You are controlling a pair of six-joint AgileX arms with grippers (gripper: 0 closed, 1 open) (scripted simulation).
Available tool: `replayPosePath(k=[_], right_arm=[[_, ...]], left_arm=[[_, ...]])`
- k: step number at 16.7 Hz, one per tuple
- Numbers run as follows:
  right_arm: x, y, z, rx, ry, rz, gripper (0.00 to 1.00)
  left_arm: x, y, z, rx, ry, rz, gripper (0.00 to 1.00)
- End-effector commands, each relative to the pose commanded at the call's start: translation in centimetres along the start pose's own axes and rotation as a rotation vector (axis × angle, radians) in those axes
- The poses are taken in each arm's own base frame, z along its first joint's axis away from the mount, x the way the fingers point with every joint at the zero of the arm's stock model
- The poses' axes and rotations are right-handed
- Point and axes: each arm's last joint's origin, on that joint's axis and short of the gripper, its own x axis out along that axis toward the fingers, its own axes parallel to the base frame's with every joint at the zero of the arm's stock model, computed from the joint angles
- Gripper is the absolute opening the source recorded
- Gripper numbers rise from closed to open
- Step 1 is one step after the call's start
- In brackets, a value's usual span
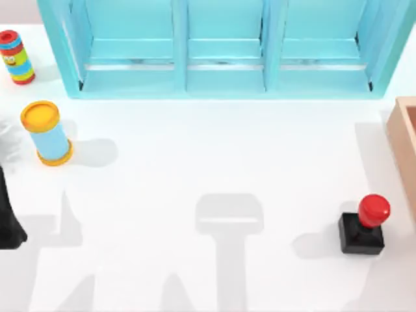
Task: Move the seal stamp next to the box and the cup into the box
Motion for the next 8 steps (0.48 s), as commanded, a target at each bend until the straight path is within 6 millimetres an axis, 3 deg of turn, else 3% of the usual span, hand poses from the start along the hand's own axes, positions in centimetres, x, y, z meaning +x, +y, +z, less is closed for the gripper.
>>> replayPosePath(k=[8], right_arm=[[5.5, 0.8, 0.0, 0.0, -0.011, -0.004, 0.0]], left_arm=[[0.0, 0.0, 0.0, 0.0, 0.0, 0.0, 1.0]])
